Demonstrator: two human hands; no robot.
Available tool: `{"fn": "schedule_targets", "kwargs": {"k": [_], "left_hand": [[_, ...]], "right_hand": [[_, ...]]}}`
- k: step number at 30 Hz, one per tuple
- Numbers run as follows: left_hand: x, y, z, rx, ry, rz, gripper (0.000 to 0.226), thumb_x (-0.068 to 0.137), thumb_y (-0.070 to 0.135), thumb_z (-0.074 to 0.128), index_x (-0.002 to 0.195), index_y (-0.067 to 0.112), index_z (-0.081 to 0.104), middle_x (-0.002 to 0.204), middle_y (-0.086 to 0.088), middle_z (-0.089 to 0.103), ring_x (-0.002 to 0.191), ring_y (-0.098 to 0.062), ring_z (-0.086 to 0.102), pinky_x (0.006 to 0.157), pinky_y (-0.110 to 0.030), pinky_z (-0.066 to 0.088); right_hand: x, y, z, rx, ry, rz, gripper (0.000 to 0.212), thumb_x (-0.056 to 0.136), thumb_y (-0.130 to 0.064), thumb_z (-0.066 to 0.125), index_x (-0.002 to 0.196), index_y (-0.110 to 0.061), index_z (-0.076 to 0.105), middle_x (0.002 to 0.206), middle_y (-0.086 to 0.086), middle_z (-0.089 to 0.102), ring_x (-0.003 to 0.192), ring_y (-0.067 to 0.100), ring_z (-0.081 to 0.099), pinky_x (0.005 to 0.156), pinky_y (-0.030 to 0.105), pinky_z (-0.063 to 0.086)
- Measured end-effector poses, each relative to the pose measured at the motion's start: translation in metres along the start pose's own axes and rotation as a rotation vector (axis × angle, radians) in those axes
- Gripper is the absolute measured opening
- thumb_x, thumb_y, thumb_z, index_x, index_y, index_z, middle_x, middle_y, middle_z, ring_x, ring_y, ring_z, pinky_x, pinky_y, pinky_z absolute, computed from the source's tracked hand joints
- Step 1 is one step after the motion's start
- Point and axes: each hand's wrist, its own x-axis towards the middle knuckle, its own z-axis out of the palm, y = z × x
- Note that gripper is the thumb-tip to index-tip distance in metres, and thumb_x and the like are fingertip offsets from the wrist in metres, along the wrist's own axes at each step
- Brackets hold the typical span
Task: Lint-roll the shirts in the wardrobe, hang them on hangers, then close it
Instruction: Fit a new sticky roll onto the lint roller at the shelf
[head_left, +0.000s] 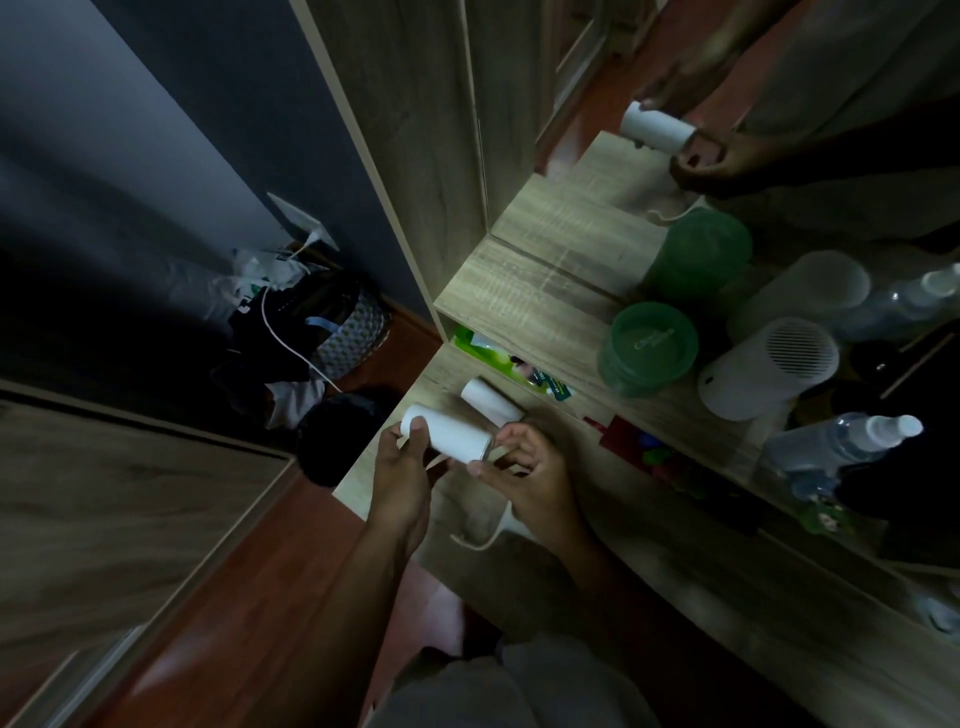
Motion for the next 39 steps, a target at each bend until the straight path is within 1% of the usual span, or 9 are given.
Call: {"fn": "schedule_targets", "kwargs": {"k": [7,12,14,17,22,27,34,37,39], "left_hand": [[0.006,-0.001,-0.002,0.070,0.002,0.010,0.030,0.103,0.031,0.049,0.122,0.007,0.051,0.111,-0.013,0.066,0.102,-0.024,0.069,0.080,-0.036,0.059],[0.009,-0.003,0.000,0.116,-0.026,0.030,0.034,0.102,0.030,0.050,0.127,0.007,0.048,0.118,-0.015,0.063,0.108,-0.029,0.067,0.087,-0.043,0.059],[0.011,-0.004,0.002,0.121,-0.020,0.030,0.034,0.102,0.029,0.050,0.126,0.006,0.048,0.117,-0.015,0.064,0.107,-0.029,0.067,0.087,-0.043,0.059],[0.016,-0.009,0.002,0.124,0.027,0.030,0.031,0.102,0.027,0.051,0.124,0.006,0.046,0.119,-0.016,0.062,0.106,-0.028,0.067,0.087,-0.040,0.058],[0.028,-0.019,-0.003,0.054,0.121,0.006,0.020,0.103,0.018,0.050,0.118,0.010,0.041,0.120,-0.020,0.058,0.097,-0.024,0.065,0.079,-0.035,0.057],[0.037,-0.024,-0.016,0.013,0.117,-0.015,0.027,0.101,0.016,0.054,0.124,0.013,0.040,0.126,-0.024,0.057,0.104,-0.031,0.066,0.084,-0.041,0.057],[0.045,-0.028,-0.033,-0.005,0.151,-0.019,0.036,0.101,0.020,0.054,0.133,0.010,0.041,0.127,-0.022,0.058,0.111,-0.034,0.064,0.077,-0.037,0.057],[0.042,-0.027,-0.046,-0.056,0.169,-0.014,0.032,0.101,0.019,0.055,0.130,0.011,0.043,0.124,-0.018,0.059,0.103,-0.028,0.065,0.076,-0.035,0.056],[0.039,-0.022,-0.059,-0.108,0.187,-0.003,0.028,0.102,0.014,0.053,0.127,0.010,0.044,0.121,-0.016,0.058,0.101,-0.025,0.063,0.075,-0.033,0.056]], "right_hand": [[0.010,0.006,-0.005,-0.022,-0.037,0.012,0.044,0.065,-0.027,0.090,0.100,-0.023,0.064,0.102,-0.006,0.071,0.096,0.012,0.069,0.082,0.036,0.060],[0.013,0.012,-0.004,-0.092,-0.061,0.035,0.043,0.068,-0.023,0.089,0.097,-0.009,0.061,0.092,0.007,0.066,0.085,0.012,0.064,0.068,0.013,0.052],[0.014,0.017,-0.006,-0.056,-0.064,0.070,0.039,0.072,-0.018,0.087,0.091,-0.001,0.057,0.084,0.018,0.063,0.072,0.021,0.060,0.064,0.018,0.051],[0.017,0.026,-0.012,0.019,-0.074,0.169,0.028,0.078,-0.017,0.083,0.081,-0.013,0.055,0.068,0.010,0.063,0.059,0.018,0.057,0.055,0.030,0.047],[0.023,0.051,-0.027,-0.131,0.079,0.269,0.014,0.086,-0.010,0.075,0.092,-0.015,0.063,0.084,-0.004,0.068,0.073,0.007,0.066,0.059,0.015,0.053],[0.030,0.076,-0.048,-0.361,0.150,0.331,0.018,0.085,-0.013,0.076,0.084,-0.023,0.060,0.089,0.000,0.068,0.087,0.020,0.070,0.078,0.038,0.061],[0.023,0.076,-0.053,-0.399,0.231,0.285,0.023,0.081,-0.007,0.078,0.096,-0.009,0.061,0.090,0.000,0.062,0.090,0.020,0.061,0.083,0.037,0.053],[0.015,0.059,-0.044,-0.413,0.273,0.236,0.018,0.090,-0.015,0.071,0.104,-0.007,0.063,0.098,0.002,0.065,0.092,0.021,0.062,0.085,0.035,0.051],[0.014,0.043,-0.026,-0.401,0.259,0.175,0.015,0.094,-0.023,0.066,0.100,-0.009,0.066,0.092,0.004,0.068,0.082,0.018,0.064,0.076,0.035,0.051]]}}
